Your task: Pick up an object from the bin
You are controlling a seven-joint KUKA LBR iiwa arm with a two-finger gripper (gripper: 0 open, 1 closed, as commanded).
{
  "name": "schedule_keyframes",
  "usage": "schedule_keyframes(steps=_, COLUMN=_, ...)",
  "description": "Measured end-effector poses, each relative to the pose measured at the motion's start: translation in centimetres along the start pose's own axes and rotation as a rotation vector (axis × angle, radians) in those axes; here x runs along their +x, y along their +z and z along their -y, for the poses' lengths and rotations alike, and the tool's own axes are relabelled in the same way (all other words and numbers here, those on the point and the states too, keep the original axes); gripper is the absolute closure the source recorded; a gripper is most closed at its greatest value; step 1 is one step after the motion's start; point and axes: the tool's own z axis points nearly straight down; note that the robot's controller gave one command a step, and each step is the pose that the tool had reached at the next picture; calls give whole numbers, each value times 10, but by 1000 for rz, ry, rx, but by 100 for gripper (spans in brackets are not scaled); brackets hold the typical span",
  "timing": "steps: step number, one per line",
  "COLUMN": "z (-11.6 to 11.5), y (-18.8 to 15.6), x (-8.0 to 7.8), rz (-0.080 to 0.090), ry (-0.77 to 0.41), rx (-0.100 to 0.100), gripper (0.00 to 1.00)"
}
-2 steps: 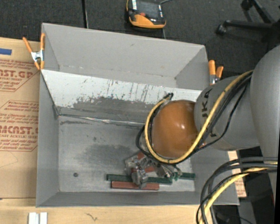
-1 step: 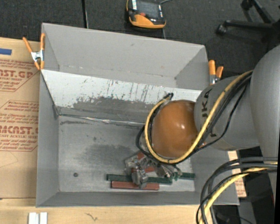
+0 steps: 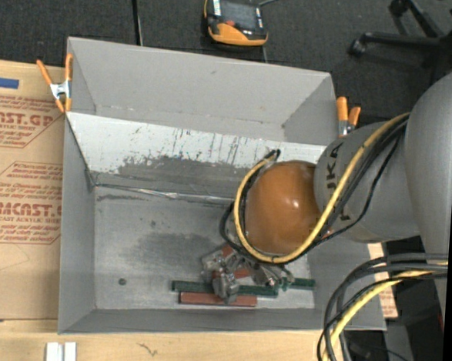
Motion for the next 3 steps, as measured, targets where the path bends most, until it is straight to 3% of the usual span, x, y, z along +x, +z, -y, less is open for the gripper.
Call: schedule_keyframes(steps=3, z=0, y=-19, x=0, rz=0, ry=0, rx=1, gripper=100)
